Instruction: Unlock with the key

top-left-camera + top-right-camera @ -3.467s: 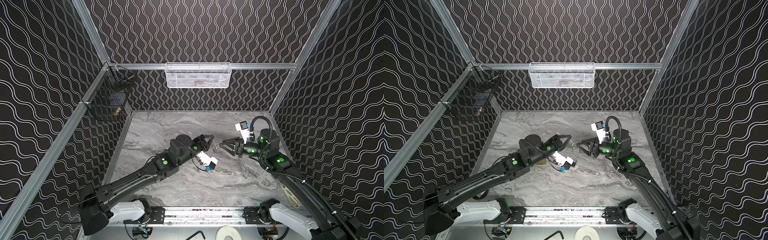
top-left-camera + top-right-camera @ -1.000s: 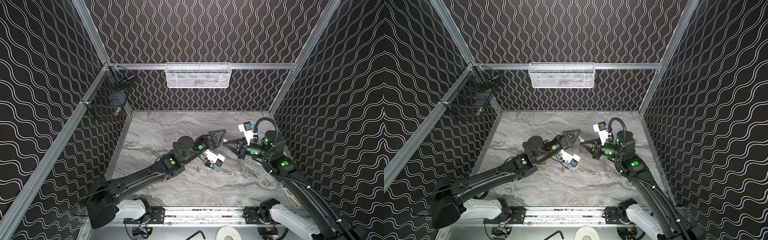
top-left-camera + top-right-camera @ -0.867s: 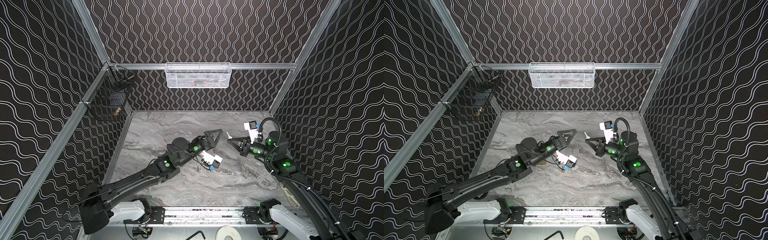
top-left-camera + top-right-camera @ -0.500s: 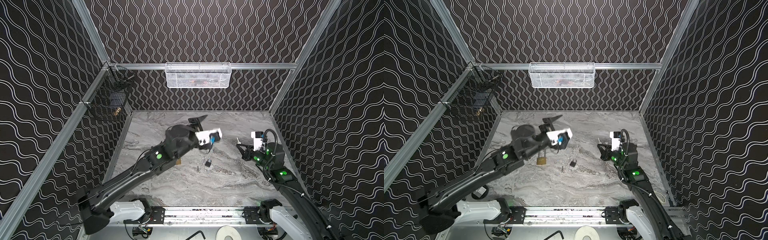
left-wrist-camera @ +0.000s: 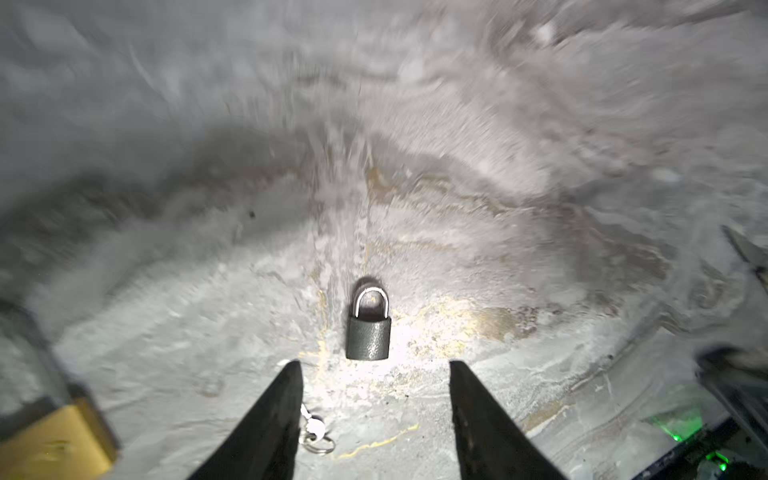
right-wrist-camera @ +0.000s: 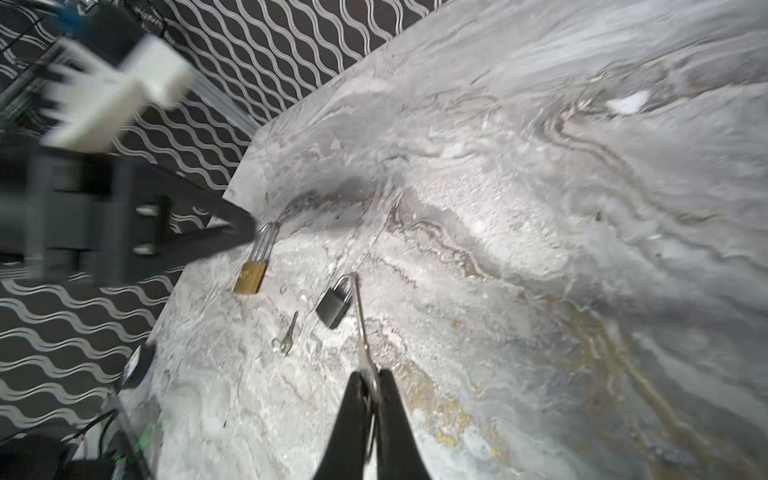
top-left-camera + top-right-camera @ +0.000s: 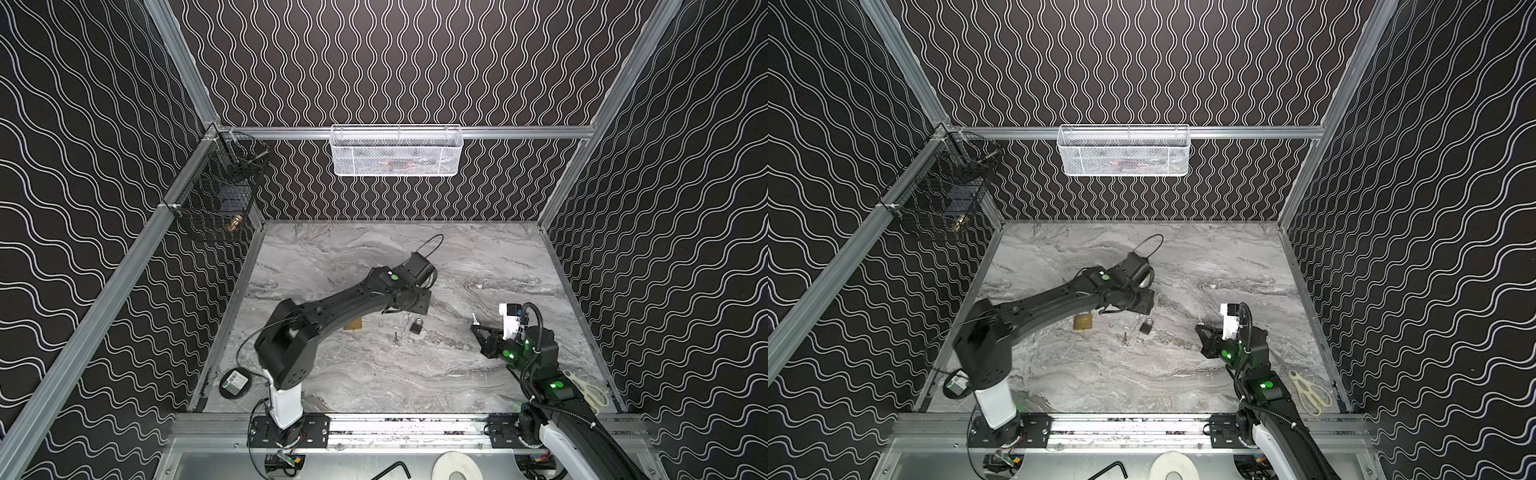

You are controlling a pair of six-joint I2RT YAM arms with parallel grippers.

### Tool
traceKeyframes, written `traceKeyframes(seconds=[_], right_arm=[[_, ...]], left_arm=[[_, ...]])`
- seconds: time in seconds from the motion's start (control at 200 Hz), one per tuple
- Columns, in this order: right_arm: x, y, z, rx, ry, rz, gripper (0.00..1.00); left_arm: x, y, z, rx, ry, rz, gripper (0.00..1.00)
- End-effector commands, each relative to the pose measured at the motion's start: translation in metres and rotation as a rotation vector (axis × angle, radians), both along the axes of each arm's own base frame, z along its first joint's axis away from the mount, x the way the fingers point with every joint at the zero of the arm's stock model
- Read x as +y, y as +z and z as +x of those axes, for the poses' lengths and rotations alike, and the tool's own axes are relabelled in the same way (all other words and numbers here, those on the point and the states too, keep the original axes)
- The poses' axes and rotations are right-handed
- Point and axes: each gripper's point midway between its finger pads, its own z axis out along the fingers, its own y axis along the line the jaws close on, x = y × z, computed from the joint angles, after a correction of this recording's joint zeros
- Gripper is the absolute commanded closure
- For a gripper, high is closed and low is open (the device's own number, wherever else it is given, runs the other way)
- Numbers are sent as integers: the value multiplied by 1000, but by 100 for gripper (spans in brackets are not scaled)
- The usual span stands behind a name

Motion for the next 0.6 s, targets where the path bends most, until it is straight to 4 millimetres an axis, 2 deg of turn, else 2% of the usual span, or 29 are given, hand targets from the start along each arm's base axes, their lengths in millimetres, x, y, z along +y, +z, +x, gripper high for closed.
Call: traceKeyframes(seconds=[0.0,0.145,0.265,0.375,0.596], right_arm=[[14,13,-7,-65,100,23,100],[13,11,-7,-64,98,23,100],[15,11,-8,-66,111,27,100],[15,12,-9,-73,112,28,100],[15,13,-10,-78,112,30,100]], left_arm=[[6,-24,-14,125,66,26,39],[9,-43,-12,144,55,105,41],[-7,-54,-14,176,2,72,42],[-1,-66,-18,190,1,163,44],[-7,-81,-20,199,-16,209,48]])
